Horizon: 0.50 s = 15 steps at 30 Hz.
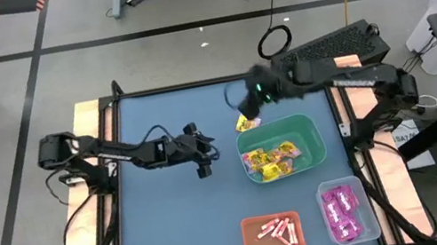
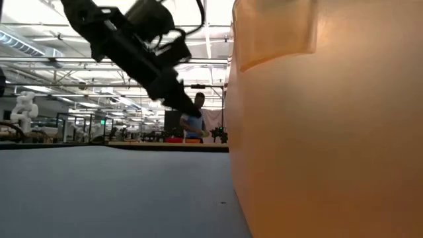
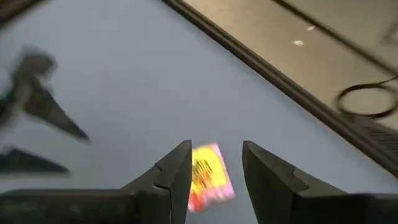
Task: Sort candy
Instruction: Put the yellow candy pack into the green bin
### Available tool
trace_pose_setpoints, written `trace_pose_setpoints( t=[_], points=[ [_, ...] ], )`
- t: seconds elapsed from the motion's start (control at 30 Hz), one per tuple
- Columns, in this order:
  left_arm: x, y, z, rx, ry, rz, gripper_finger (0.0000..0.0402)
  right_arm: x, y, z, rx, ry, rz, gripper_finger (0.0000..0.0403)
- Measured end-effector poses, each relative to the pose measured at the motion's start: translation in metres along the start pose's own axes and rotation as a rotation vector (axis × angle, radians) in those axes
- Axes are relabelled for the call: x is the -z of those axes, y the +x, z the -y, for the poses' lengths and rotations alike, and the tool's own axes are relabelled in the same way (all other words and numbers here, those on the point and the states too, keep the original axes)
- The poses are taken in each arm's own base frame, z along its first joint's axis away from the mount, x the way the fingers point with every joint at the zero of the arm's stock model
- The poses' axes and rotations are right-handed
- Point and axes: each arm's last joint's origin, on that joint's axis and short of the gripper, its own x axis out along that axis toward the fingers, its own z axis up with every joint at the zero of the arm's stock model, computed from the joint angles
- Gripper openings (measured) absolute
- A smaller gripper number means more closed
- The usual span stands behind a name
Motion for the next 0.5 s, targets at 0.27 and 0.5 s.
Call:
trace_pose_setpoints(
  t=[0.27,0.5],
  points=[
    [0.011,0.011,-0.012,-0.088,0.156,-0.076,0.0235,-0.022,0.085,0.032,-0.047,0.216,-0.134,0.0132],
    [0.014,0.004,-0.025,0.058,0.239,-0.109,0.0235,0.002,0.151,0.02,-0.041,0.307,-0.348,0.0132]
  ],
)
